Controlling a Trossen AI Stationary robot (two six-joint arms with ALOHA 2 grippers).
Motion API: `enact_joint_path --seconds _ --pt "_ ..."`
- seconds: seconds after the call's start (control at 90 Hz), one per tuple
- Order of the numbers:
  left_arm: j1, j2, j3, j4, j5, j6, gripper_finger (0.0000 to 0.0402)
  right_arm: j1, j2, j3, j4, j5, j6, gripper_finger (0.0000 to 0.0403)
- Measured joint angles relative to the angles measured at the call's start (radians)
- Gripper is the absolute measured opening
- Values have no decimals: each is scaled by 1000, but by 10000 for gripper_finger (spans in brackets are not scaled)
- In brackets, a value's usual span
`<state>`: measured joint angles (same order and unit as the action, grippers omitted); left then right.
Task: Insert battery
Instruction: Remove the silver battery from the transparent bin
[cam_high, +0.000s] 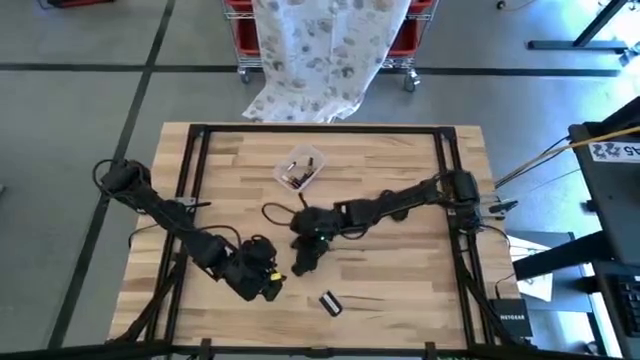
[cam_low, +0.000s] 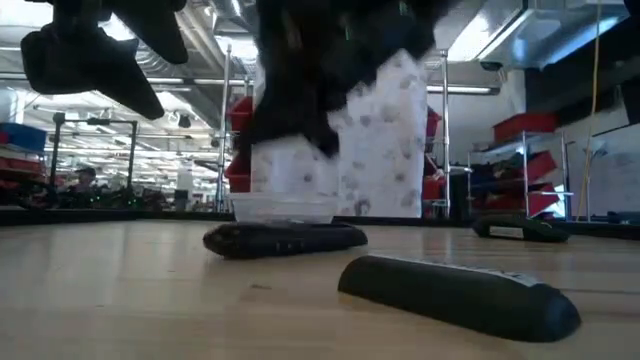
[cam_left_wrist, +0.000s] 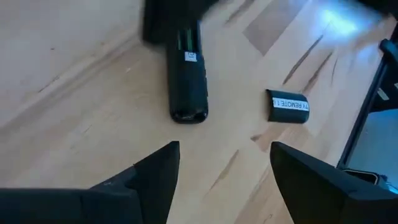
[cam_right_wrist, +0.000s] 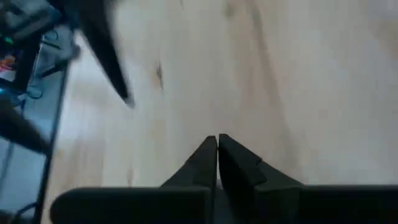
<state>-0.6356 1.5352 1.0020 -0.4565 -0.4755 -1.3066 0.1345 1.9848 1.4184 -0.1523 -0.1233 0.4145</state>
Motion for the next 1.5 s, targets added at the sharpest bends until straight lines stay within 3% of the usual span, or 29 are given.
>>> enact_joint_path --seconds 0.3,0.567,0.889,1.022,1.233,1.5 --pt "2 0 -1 -44 -25 10 233 -82 -212 63 -307 55 -159 11" --pt "81 0 -1 -104 -49 -49 233 -230 -333 64 -450 76 -211 77" --pt "305 -62 -1 22 97 108 233 -445 -238 60 -373 -103 -404 150" --pt "417 -151 -1 -5 97 137 233 -496 -164 60 -318 -189 -463 154" --pt "583 -285 0 -173 -26 121 233 -527 -50 74 -267 -217 -554 154" --pt "834 -297 -19 -170 56 324 233 -527 5 74 -312 -301 -762 154"
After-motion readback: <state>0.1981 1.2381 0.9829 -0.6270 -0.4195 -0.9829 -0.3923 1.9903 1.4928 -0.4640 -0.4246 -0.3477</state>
